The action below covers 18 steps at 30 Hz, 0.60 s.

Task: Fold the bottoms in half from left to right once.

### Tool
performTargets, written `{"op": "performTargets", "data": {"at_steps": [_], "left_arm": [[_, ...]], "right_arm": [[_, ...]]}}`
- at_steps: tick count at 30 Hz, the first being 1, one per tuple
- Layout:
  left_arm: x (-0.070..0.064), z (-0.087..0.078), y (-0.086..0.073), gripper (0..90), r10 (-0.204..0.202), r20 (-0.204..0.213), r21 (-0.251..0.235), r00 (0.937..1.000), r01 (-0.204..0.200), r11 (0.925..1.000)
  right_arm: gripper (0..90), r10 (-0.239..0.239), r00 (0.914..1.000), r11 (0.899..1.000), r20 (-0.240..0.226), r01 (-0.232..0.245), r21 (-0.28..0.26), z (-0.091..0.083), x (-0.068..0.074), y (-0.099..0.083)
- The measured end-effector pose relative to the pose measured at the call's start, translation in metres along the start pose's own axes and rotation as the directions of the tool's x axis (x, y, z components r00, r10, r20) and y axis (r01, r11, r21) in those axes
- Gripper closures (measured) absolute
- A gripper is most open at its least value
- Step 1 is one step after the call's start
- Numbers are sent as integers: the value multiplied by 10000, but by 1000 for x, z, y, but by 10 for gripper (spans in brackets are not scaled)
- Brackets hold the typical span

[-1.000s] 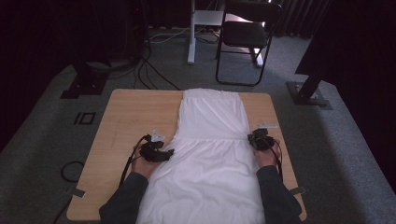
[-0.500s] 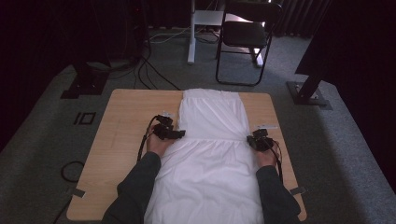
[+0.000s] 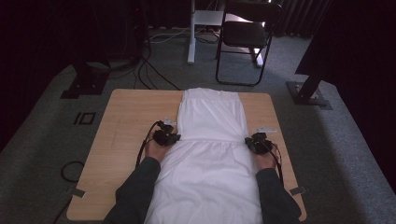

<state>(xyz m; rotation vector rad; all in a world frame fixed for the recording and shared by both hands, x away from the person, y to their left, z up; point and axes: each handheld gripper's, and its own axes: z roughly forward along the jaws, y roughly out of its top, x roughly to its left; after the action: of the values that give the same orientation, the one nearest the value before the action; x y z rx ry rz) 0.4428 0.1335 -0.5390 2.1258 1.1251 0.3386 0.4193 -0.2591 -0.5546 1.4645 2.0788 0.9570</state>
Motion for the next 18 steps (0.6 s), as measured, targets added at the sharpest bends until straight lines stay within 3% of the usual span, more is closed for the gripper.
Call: {"op": "performTargets", "data": {"at_steps": [4, 9, 13, 18], "left_arm": [[-6, -23, -26, 842, 142, -205, -237, 9997, -147, 9996], [-17, -56, -66, 842, 97, -73, -531, 9999, -100, 9985], [-31, -76, -94, 836, 615, 200, -410, 9979, -606, 9973], [-42, -88, -108, 804, 1024, 122, -349, 9947, -1019, 9942]], "right_arm": [[862, -701, 9970, 9974, -337, 707, 163, -10, 19, -9], [862, -1298, 9873, 9911, -918, 1319, 169, -33, 45, -32], [861, -1604, 9757, 9857, -1490, 1663, 282, -55, 59, -54], [855, -1836, 9606, 9779, -2085, 2000, 604, -74, 69, -68]]}}
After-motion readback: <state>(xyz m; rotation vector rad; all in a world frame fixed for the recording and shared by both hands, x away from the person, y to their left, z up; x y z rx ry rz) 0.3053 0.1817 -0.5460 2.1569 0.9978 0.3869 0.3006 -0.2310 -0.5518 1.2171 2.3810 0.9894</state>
